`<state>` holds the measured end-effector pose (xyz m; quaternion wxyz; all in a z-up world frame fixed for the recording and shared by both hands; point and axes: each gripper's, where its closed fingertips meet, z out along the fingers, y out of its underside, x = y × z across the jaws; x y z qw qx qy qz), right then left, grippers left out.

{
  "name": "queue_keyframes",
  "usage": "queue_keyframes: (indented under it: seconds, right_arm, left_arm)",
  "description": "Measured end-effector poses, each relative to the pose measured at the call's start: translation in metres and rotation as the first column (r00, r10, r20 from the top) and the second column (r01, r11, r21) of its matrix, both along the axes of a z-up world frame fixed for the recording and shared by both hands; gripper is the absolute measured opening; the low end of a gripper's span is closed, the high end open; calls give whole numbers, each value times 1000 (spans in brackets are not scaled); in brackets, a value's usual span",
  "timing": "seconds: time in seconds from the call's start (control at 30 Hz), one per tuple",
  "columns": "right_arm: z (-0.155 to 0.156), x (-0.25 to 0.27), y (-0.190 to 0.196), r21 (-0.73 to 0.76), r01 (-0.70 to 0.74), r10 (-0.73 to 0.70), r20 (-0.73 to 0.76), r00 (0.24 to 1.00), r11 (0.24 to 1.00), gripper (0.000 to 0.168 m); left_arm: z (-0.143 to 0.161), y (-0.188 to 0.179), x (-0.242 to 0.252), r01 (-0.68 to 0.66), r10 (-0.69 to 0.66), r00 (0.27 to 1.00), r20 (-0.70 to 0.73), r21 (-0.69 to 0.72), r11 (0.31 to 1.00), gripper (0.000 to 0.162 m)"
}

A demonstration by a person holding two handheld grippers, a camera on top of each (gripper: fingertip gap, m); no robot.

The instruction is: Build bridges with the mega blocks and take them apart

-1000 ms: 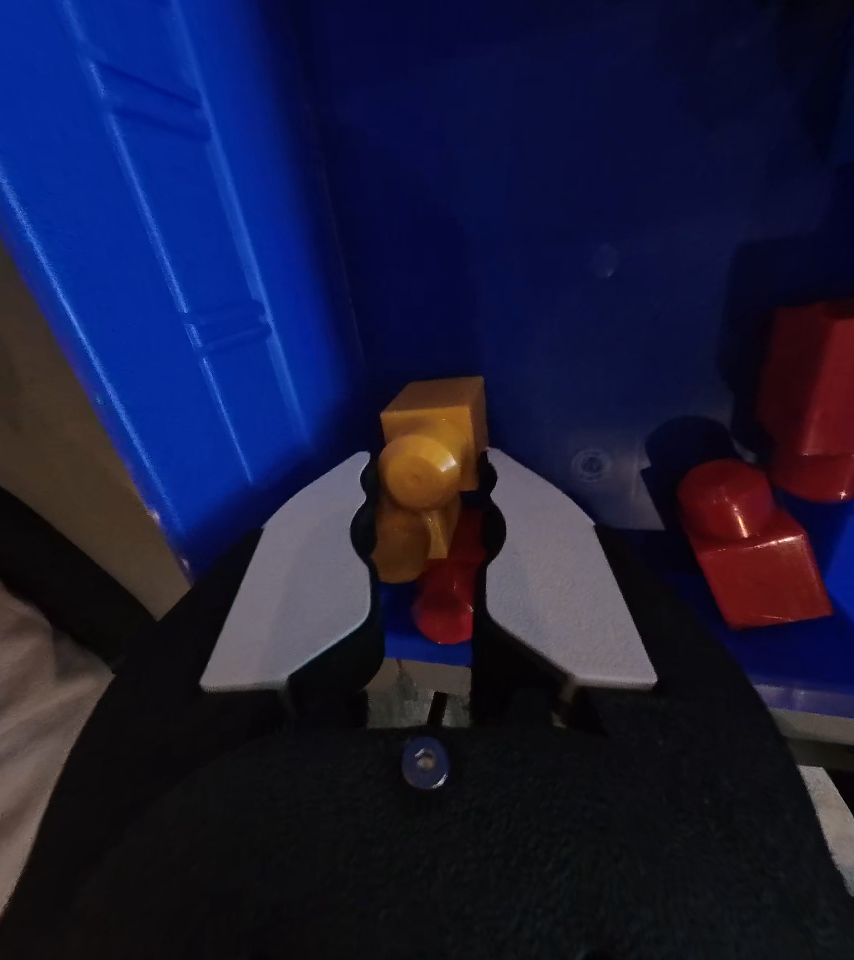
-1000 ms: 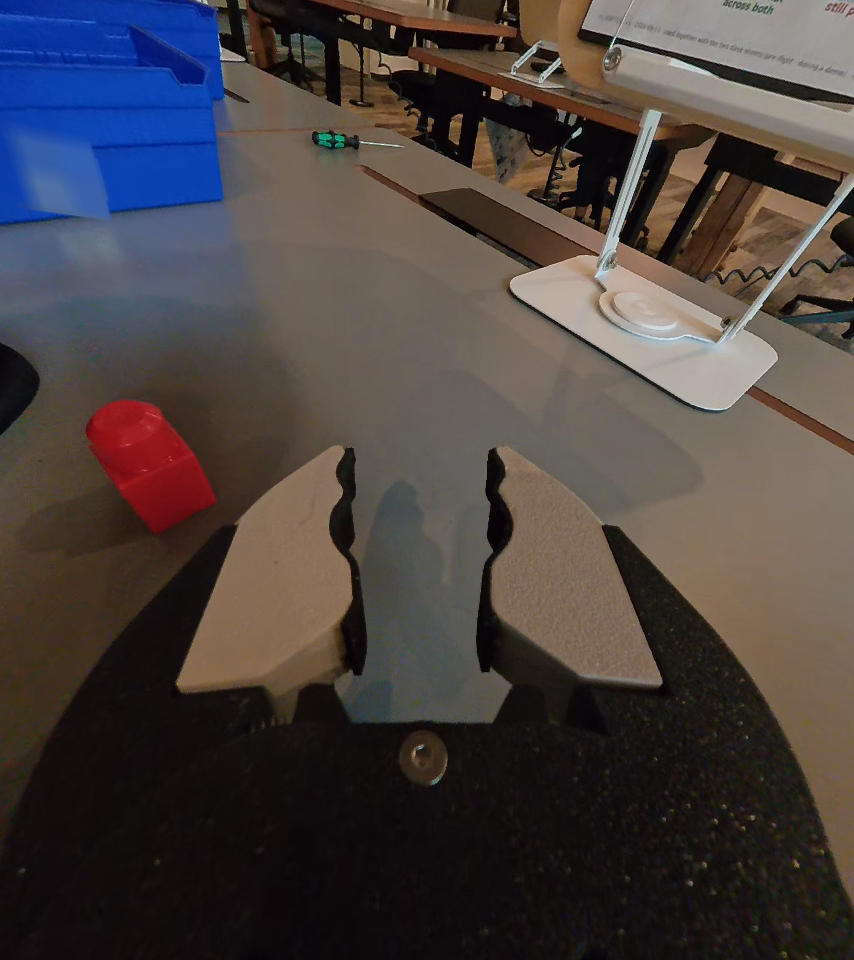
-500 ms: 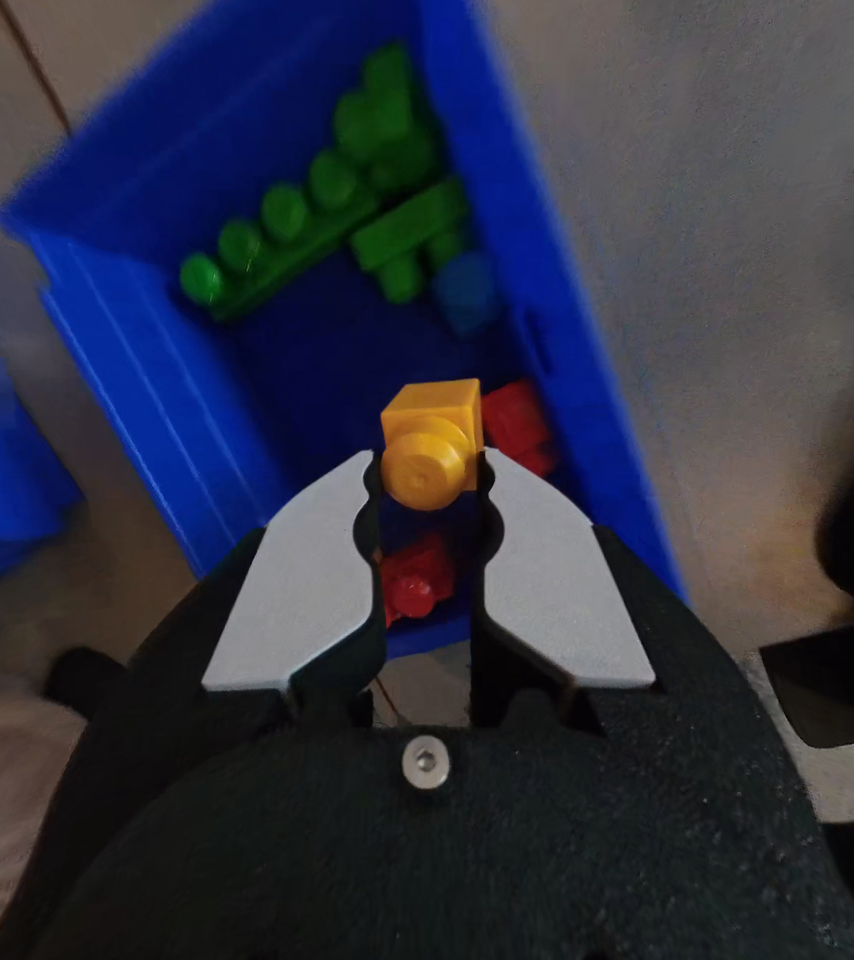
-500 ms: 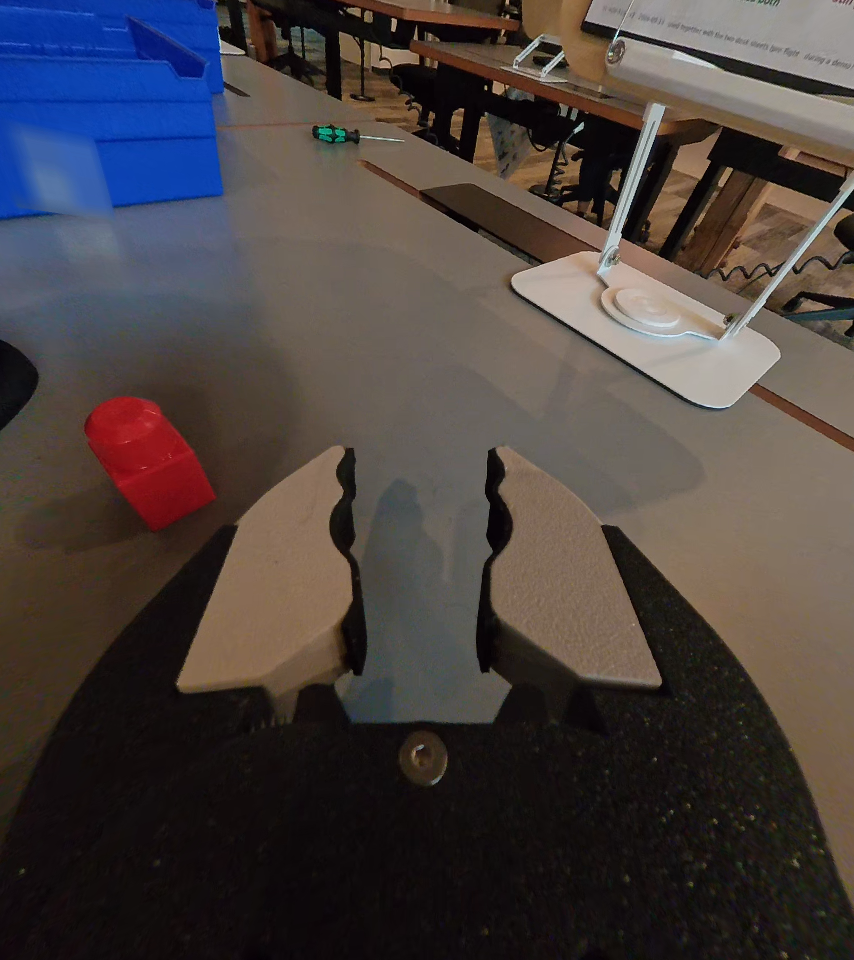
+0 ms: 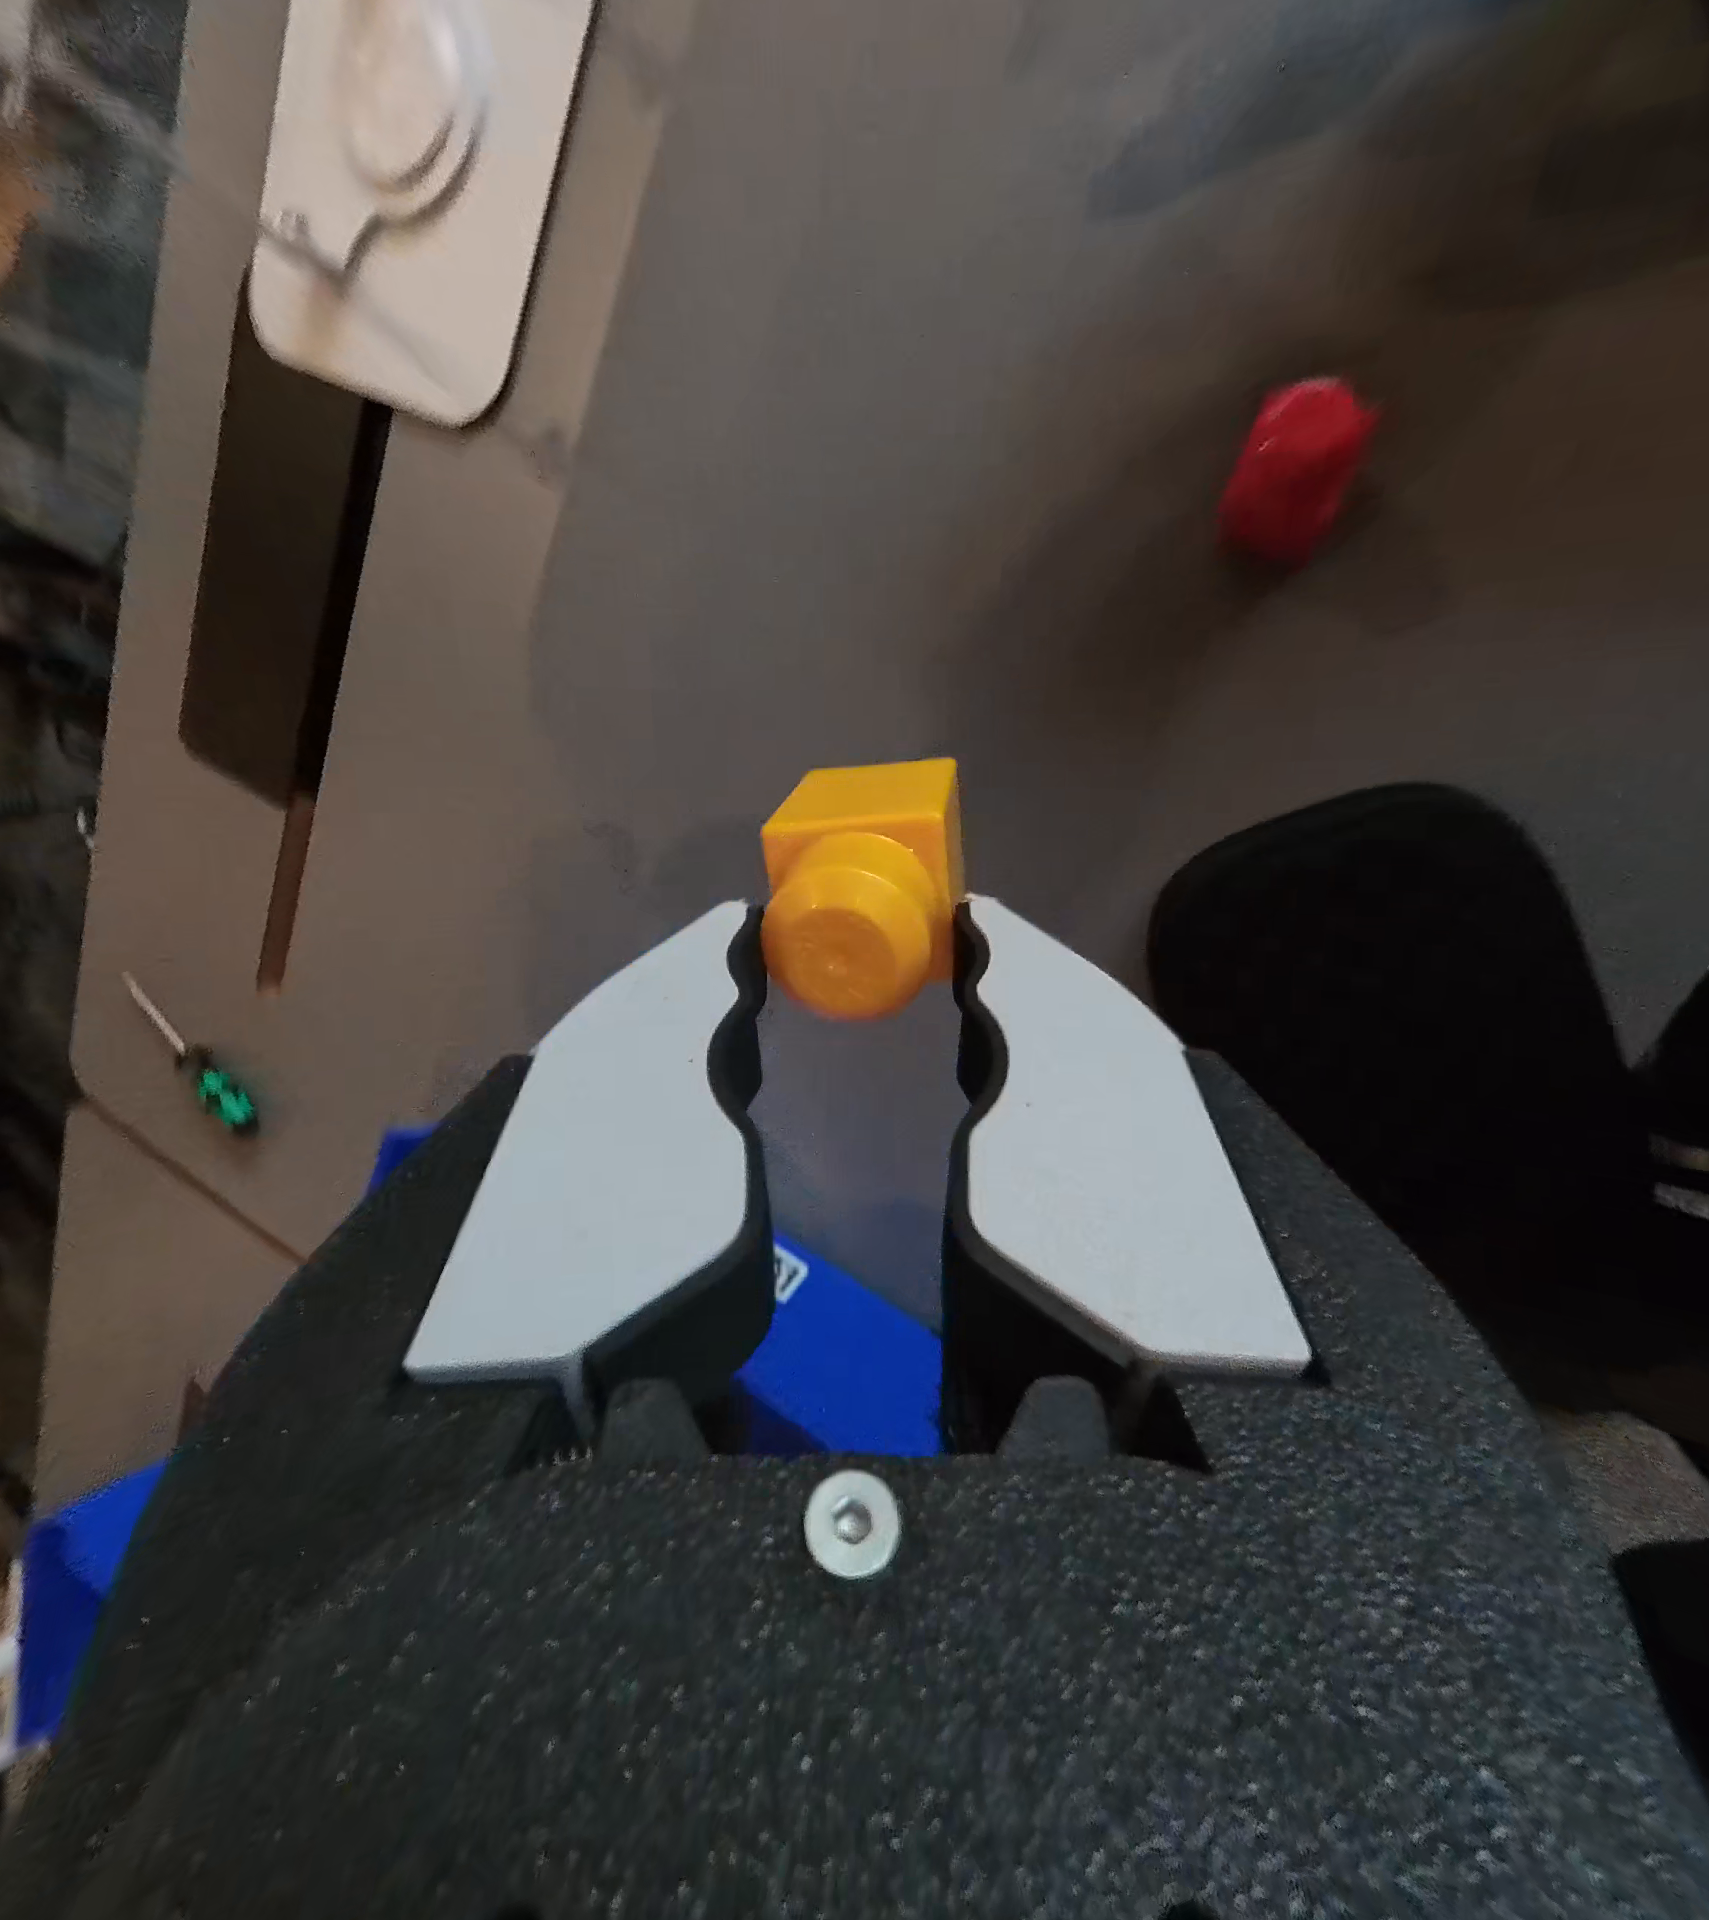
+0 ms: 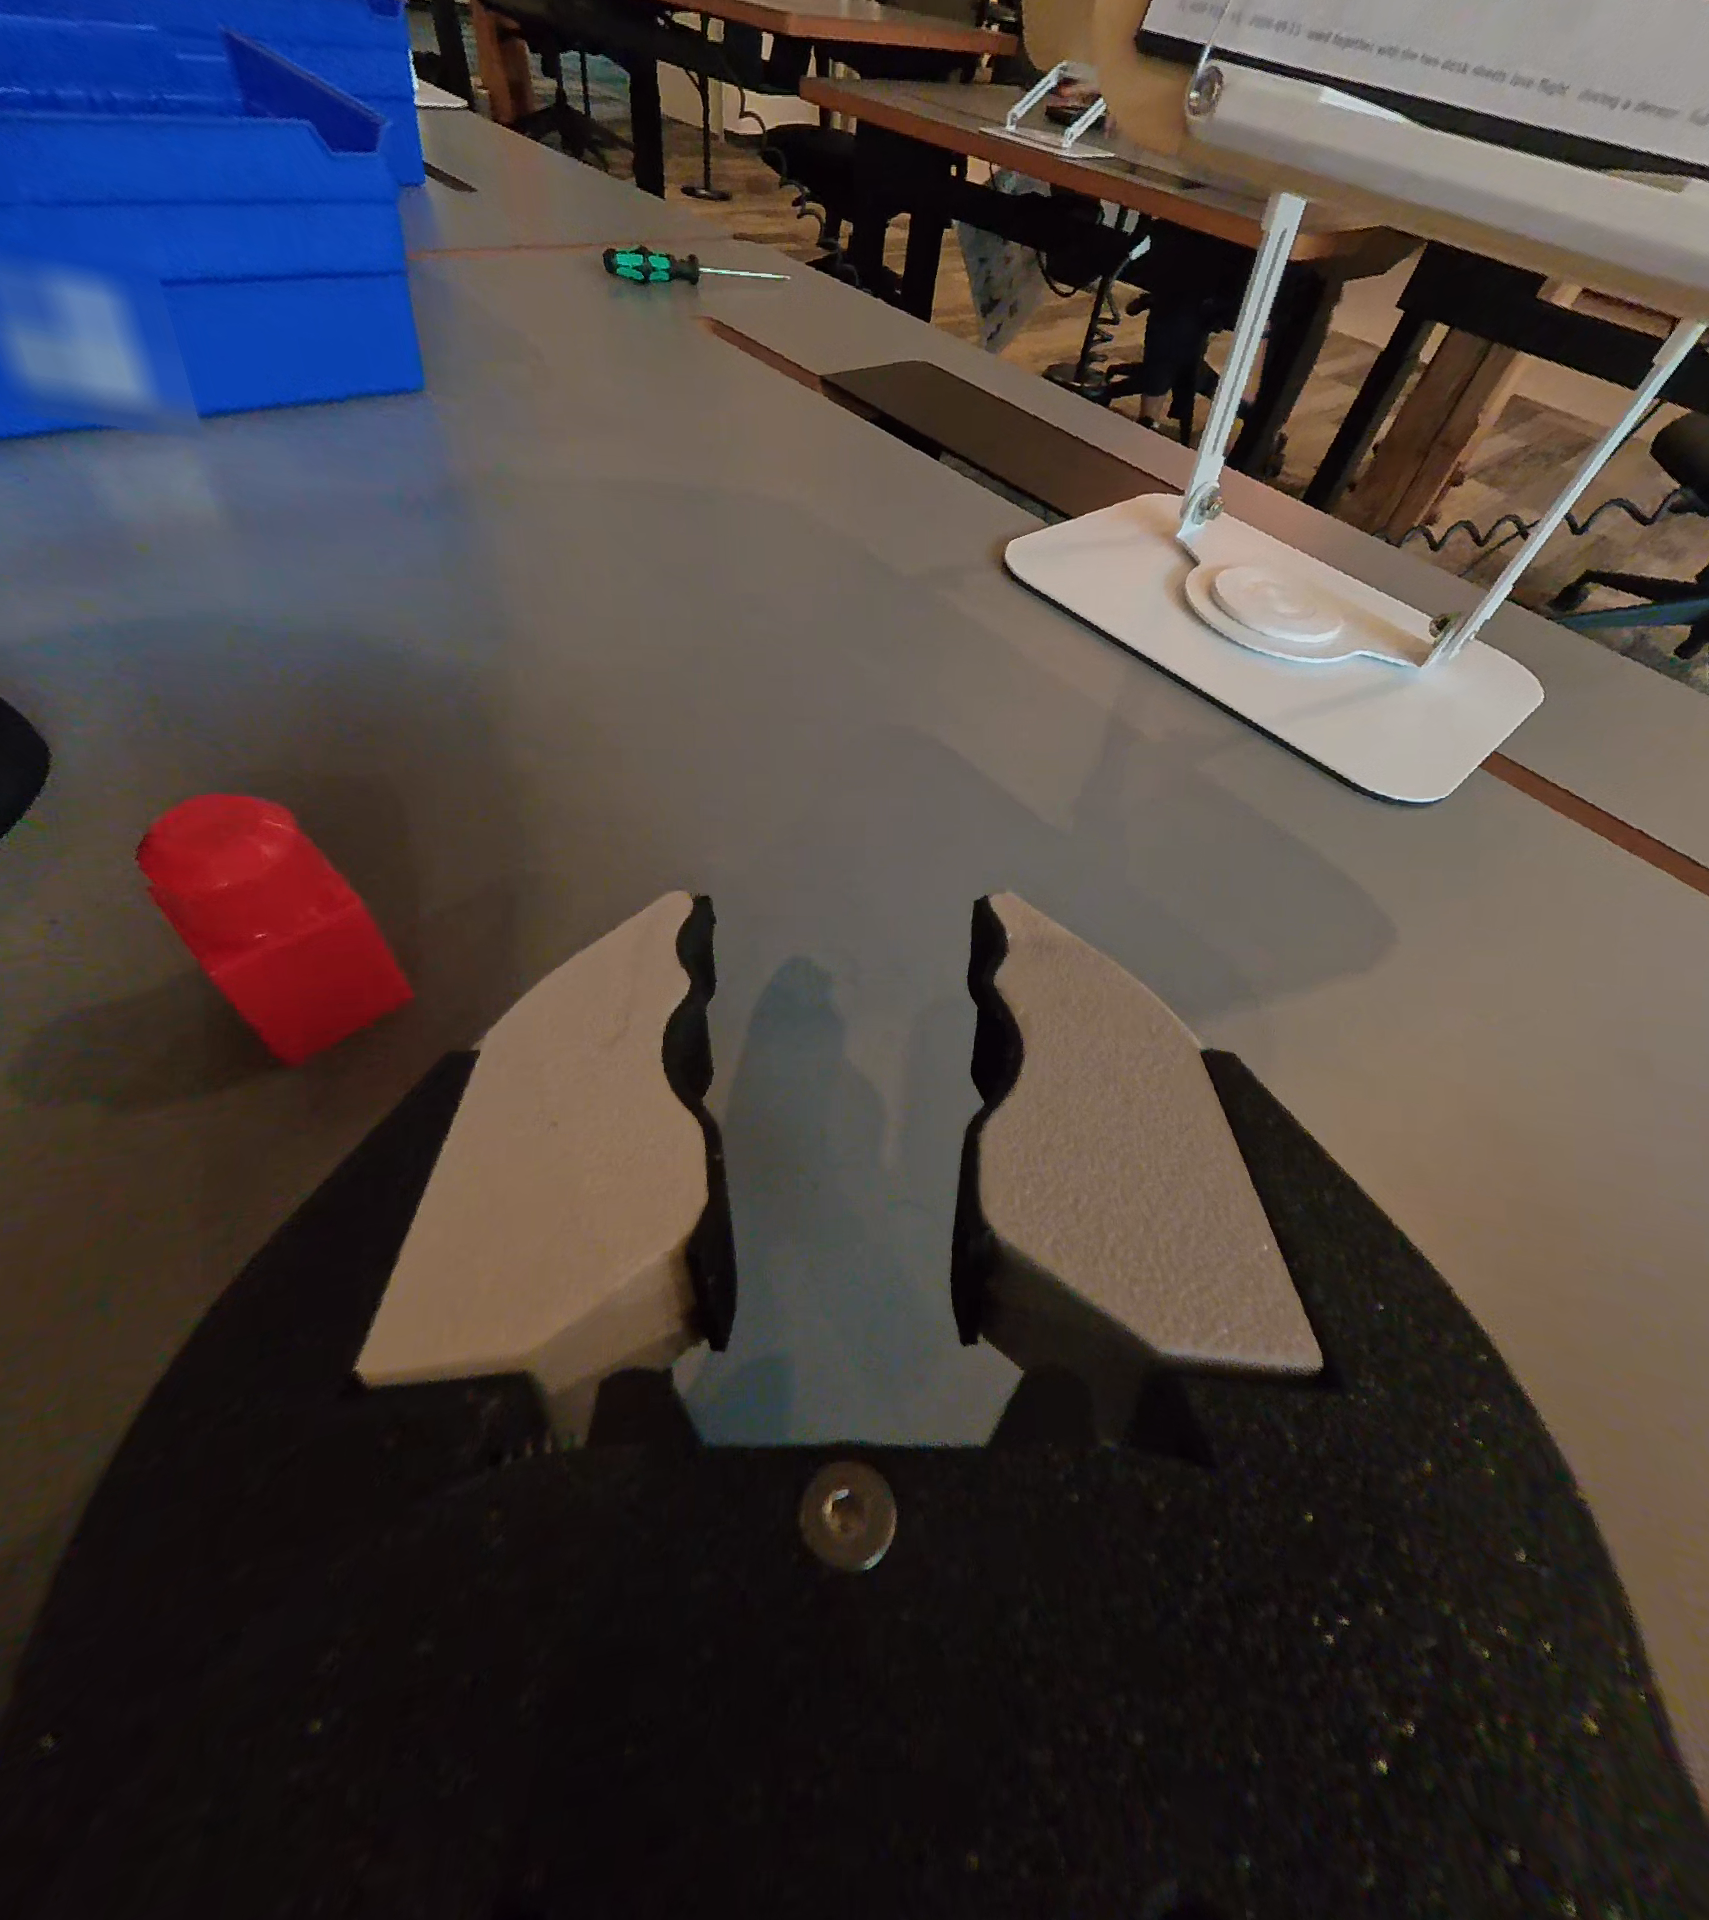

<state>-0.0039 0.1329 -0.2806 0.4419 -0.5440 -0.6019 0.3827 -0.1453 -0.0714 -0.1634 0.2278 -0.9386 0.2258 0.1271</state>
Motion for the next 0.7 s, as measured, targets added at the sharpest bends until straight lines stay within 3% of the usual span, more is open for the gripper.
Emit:
queue_keyframes:
  seconds: [0.43, 0.7]
  right_arm:
    - [-4, 0, 6, -7, 16, -16, 15, 1000, 1000, 47]
    - [-6, 0, 9, -11, 26, -26, 19, 999, 1000, 47]
  left_arm:
    - [-51, 77, 121, 305, -306, 952, 6, -105, 947, 34]
    - [-93, 93, 155, 341, -352, 936, -9, -232, 911, 34]
